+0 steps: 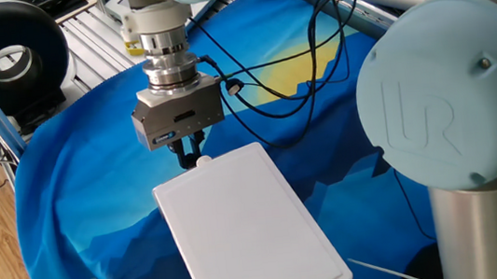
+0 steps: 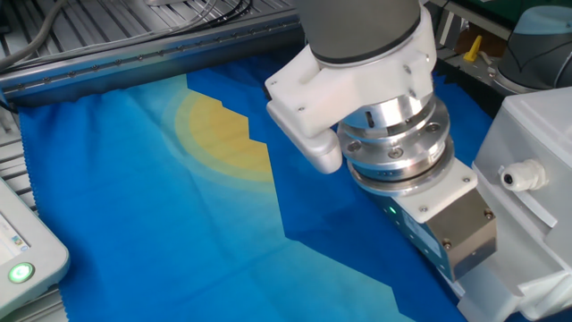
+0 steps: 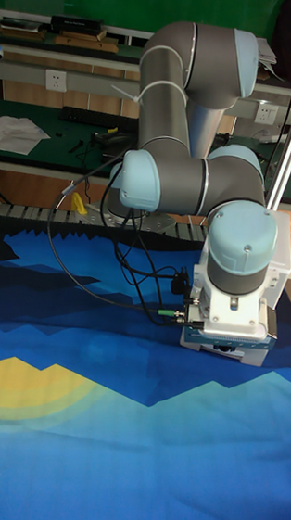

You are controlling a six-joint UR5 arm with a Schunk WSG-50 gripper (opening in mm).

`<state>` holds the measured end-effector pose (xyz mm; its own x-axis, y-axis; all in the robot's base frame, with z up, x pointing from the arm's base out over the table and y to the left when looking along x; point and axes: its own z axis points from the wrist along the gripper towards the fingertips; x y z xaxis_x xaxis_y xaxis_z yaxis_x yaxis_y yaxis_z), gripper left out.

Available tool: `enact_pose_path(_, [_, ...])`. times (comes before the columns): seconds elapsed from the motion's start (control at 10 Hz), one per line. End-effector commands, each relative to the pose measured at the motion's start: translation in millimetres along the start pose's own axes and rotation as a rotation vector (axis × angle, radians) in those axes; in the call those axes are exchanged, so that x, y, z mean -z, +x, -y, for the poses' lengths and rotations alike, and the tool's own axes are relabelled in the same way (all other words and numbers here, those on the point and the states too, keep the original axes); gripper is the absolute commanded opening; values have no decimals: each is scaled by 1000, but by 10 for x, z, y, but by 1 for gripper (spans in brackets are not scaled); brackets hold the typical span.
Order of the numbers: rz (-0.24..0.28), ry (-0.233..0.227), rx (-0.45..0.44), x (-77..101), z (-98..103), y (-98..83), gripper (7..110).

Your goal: Grasp the handle and open the drawer

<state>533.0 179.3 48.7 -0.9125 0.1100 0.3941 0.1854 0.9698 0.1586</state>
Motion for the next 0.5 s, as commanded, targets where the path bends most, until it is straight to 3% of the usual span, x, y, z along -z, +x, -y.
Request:
enact_pose_path(0.0, [10,-8,30,16,-37,-21,7])
enact_pose_path(0.4, [19,5,63,10,0,-52,7])
